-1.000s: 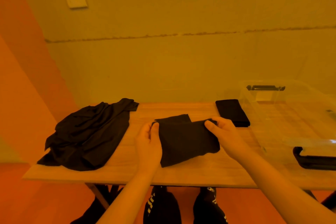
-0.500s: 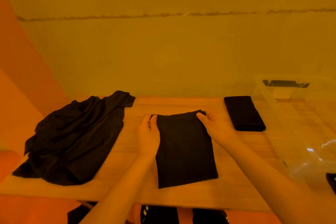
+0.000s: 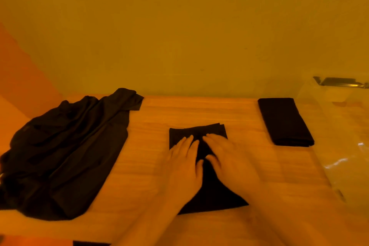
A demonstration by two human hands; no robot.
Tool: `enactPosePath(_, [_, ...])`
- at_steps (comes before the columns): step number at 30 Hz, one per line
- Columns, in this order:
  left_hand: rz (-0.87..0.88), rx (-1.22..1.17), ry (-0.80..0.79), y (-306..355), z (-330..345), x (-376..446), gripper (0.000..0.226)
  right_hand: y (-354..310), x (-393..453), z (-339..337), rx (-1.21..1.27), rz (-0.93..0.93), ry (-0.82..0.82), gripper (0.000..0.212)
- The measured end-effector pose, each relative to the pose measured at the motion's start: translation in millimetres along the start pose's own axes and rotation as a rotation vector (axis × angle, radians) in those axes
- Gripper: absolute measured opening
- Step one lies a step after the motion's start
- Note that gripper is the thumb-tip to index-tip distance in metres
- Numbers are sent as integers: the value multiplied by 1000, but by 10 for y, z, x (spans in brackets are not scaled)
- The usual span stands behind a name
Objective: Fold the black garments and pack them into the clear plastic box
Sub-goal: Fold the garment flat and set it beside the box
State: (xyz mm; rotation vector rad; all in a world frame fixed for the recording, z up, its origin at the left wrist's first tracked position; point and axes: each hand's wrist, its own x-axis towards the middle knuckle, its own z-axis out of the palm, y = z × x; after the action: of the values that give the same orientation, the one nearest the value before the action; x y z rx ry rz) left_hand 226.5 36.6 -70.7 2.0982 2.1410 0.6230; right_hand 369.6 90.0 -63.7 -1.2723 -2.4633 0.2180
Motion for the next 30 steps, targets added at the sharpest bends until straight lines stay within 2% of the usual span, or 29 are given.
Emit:
enactPosePath(1, [-2, 91, -64, -2, 38, 1, 62, 14, -11, 64, -48, -42, -82, 50])
enactPosePath(3, [-90, 146, -235, -88, 88, 58, 72, 77, 46, 101, -84, 11, -252, 77])
enactPosePath(4, [-144, 132, -295, -158, 106, 86, 70, 158, 91, 105, -74, 88, -328, 80])
enactPosePath(6, [-220, 128, -329, -258, 68, 127, 70, 254, 162, 84, -78, 190, -416, 71])
enactPosePath(9, [-253, 170, -337, -316, -39, 150, 69, 233, 198, -43, -97, 291, -420, 64])
enactPosePath(11, [-207, 208, -304, -276, -86, 177, 66, 200, 226, -114, -152, 298, -322, 59])
enactPosePath(13, [-121, 206, -281, -207, -82, 237, 63, 153, 293, -135, -194, 189, -265, 57])
enactPosePath(16, [-97, 148, -340, -211, 7, 359, 64, 114, 406, 14, -133, 74, -389, 63])
enactPosePath(20, [-155, 90, -368, -396, 42, 486, 62, 280, 478, 124, -61, 241, -367, 64])
enactPosePath(25, [-120, 48, -356, -479, -113, 464, 60, 355, 466, -62, -67, 382, -400, 68])
enactPosePath(26, [-100, 20, -322, -444, -161, 380, 61, 328, 394, -138, -66, 356, -366, 68])
enactPosePath(28, [14, -43, -284, -327, -254, 91, 68, 240, 147, -290, -40, 182, -284, 69])
enactPosePath(30, [143, -86, -360, -162, -359, -256, 89, 99, -146, -401, 18, -55, -311, 76])
